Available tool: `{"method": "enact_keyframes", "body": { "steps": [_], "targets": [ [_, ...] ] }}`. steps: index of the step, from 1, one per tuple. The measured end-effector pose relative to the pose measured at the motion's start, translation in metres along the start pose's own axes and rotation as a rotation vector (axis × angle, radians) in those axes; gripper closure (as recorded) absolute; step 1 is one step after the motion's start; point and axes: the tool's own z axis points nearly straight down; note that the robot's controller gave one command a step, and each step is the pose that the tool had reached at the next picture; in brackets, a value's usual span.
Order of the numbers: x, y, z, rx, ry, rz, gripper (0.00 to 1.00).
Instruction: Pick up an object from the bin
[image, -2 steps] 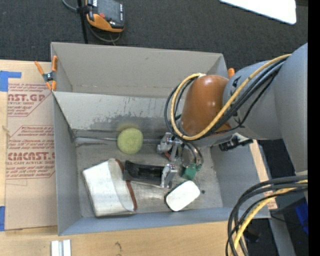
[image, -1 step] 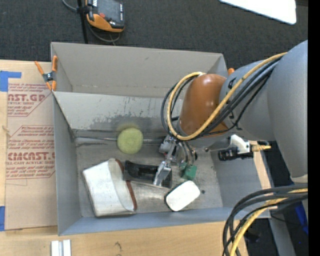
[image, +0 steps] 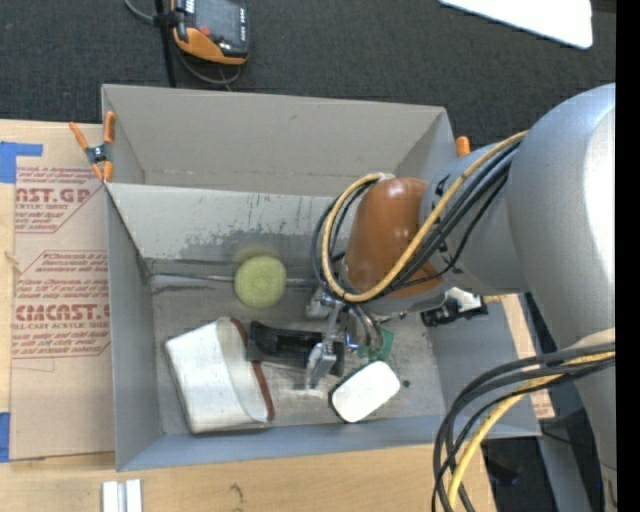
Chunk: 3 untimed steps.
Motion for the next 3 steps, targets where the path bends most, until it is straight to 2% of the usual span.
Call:
{"method": "enact_keyframes", "body": {
  "steps": [1,3],
  "targets": [
    [0.0010,0.0017,0.0057,0.000,0.011,0.151,1.00],
    [0.0018,0.0014,0.0034,0.000,0.011,0.151,1.00]
  ]
}}
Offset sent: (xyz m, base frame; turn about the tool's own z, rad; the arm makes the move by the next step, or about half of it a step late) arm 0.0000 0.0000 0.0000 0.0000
